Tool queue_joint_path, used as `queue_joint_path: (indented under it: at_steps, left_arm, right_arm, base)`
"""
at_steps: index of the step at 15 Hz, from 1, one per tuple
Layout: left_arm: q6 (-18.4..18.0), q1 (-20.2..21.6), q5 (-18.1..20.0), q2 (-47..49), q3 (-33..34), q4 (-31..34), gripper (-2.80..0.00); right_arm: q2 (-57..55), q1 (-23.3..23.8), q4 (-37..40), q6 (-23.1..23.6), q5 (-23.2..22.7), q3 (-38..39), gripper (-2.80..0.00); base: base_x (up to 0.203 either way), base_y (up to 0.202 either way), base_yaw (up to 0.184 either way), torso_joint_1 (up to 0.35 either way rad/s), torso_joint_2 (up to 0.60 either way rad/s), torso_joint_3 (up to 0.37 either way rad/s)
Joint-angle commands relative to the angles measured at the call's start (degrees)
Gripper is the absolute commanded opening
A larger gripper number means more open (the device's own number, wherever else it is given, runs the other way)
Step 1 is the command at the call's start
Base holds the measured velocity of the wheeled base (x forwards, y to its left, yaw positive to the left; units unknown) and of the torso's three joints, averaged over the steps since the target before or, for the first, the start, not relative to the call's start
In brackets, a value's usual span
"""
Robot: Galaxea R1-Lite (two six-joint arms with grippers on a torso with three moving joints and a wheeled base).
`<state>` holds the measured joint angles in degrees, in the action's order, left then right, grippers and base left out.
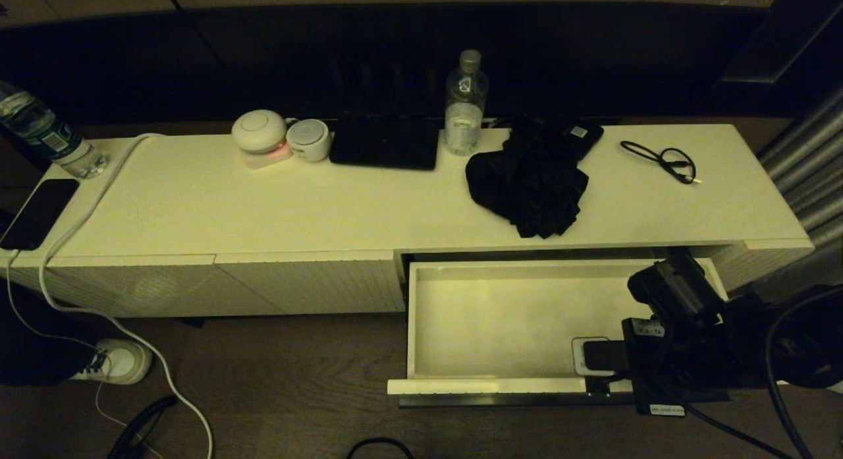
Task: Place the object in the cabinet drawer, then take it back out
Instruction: Open the drawer, then put the umbrella in the drawer
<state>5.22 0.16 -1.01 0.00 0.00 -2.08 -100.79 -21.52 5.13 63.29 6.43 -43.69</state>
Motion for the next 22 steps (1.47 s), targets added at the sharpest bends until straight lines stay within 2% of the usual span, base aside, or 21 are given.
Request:
queue_joint_path:
  at_steps: [1,6,8,13,16,17,19,22]
  left_arm:
    - [0.05,0.02,-0.04,-0.09,0.09,-0.02,-2.80]
    - [0.05,0.02,-0.04,-0.09,0.00,-0.02,-2.80]
    - [0.05,0.02,-0.04,-0.09,0.00,-0.02,-2.80]
    - [0.05,0.02,-0.04,-0.09,0.00,-0.02,-2.80]
    - [0.05,0.02,-0.04,-0.09,0.00,-0.02,-2.80]
    - [0.05,0.02,-0.04,-0.09,0.00,-0.02,-2.80]
    - [0.05,0.02,-0.04,-0.09,0.00,-0.02,-2.80]
    - [0.05,0.02,-0.04,-0.09,0.00,-0.02,-2.80]
  right_arm:
    - [1.80,-0.02,0.50,0.11,0.00,0.10,-2.80]
    - [12.42,-0.05,1.30,-3.96,0.53,-0.63,-2.80]
    - [17.89,-0.70,2.54,-7.12,1.20,-3.22,-2.80]
    - [23.31,-1.75,5.59,-19.41,11.77,-12.83,-2.80]
    - [20.74,-3.02,6.00,-34.23,14.79,-19.95,-2.80]
    - [19.39,-3.76,6.32,-40.56,15.04,-22.87,-2.80]
    - [15.04,-6.74,7.72,-53.56,16.43,-29.52,-2.80]
    - [6.40,-11.79,11.85,-70.03,21.21,-39.99,-2.80]
  base:
    - [0.000,0.000,0.000,0.000,0.00,0.000]
    - [0.000,0.000,0.000,0.000,0.00,0.000]
    - [0.000,0.000,0.000,0.000,0.00,0.000]
    - [0.000,0.000,0.000,0.000,0.00,0.000]
    - [0.000,0.000,0.000,0.000,0.00,0.000]
    - [0.000,0.000,0.000,0.000,0.00,0.000]
    - [0.000,0.000,0.000,0.000,0.00,0.000]
    - [0.000,0.000,0.000,0.000,0.00,0.000]
